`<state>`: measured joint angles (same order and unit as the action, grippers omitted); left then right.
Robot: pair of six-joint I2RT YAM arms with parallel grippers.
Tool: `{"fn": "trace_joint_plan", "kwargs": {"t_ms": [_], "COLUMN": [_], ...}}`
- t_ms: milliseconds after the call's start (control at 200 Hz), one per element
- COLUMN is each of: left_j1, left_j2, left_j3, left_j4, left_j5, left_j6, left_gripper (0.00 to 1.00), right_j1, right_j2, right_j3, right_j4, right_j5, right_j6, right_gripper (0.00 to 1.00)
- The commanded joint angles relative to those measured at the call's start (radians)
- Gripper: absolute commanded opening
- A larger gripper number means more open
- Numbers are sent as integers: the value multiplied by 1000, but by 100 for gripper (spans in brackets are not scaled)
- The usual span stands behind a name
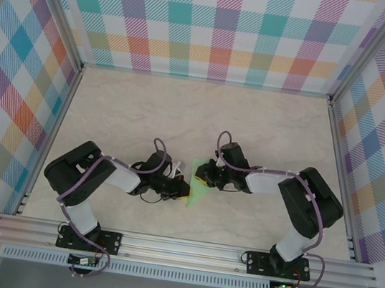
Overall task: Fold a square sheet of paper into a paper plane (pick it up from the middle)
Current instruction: Fourth fold the wing at the center of the table.
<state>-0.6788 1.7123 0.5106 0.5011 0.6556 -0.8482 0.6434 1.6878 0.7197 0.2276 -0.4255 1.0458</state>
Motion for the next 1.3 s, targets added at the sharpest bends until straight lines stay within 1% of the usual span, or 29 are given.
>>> {"fn": "trace_joint_plan", "kwargs": {"t_ms": [0,80,235,380,690,1085,1295], "left_j1": [5,9,16,18,19,19,19], "left_j2": [60,68,81,82,81,75,32], "left_j3": [3,7,13,10,11,13,12], "left_j4": [-67,-64,-68,-70,-95,-120,-133], "left_j5": [-33,-22,-11,-5,-7,-5,20], "left_j6": [17,13,5,-1,6,26,43], "left_gripper": [0,0,0,0,0,0,7], "right_j1": [8,18,28,32,32,31,31], "right_j2": [-57,-51,-13,13,46,100,125], "right_j3": [10,23,32,35,62,68,64], "right_j4": [4,-3,0,-3,-73,-98,-114], "right_j5": [-55,-75,-62,-34,24,40,47], "right_j6": [-28,-41,-27,-28,-50,-45,-38], "right_gripper": [17,17,17,17,16,16,16]}}
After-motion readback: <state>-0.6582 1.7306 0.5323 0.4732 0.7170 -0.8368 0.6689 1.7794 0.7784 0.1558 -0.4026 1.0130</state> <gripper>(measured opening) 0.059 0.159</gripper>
